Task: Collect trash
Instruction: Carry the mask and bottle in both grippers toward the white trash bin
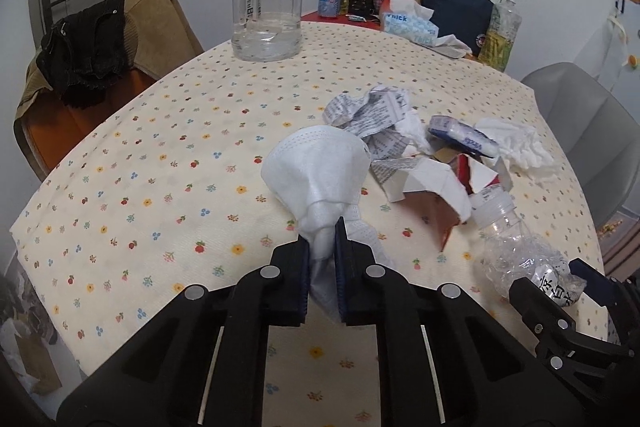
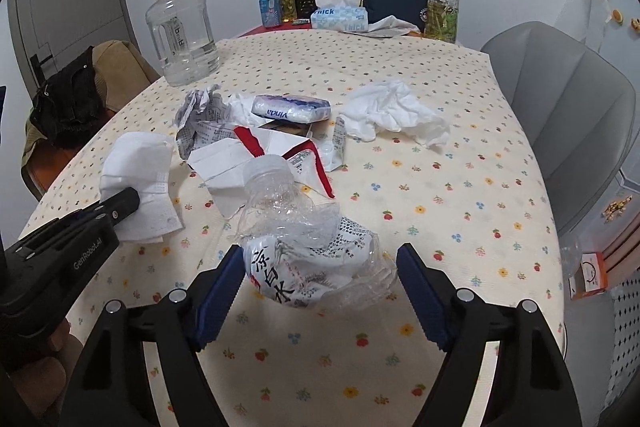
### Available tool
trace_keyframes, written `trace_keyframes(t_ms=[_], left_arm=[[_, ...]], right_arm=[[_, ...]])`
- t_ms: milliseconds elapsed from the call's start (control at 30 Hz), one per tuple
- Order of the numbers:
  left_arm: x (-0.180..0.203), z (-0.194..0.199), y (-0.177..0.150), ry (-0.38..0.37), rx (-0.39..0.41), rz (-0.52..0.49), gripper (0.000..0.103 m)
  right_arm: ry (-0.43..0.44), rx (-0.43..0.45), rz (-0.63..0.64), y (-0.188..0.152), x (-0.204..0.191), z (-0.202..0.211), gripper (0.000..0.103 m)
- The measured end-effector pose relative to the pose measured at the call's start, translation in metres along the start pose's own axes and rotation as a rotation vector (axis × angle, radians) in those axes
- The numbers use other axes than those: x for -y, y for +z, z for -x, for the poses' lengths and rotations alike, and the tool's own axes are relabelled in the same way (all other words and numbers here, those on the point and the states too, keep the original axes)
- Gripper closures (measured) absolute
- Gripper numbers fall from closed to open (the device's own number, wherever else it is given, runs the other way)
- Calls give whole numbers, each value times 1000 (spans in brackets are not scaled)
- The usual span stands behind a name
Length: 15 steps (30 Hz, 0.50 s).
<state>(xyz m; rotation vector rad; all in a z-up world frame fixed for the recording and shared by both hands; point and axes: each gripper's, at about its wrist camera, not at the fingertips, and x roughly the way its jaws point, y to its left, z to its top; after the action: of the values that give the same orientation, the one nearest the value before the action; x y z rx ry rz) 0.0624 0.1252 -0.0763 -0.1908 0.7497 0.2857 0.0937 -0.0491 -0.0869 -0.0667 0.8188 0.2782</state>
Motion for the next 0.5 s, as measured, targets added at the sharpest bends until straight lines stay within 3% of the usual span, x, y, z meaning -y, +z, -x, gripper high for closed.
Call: trace_keyframes(t_ms=[500], left_arm=[[46,30,-9,-73,45,-69,92]], right_arm=[[-29,82,-75,-19,46,51,27]])
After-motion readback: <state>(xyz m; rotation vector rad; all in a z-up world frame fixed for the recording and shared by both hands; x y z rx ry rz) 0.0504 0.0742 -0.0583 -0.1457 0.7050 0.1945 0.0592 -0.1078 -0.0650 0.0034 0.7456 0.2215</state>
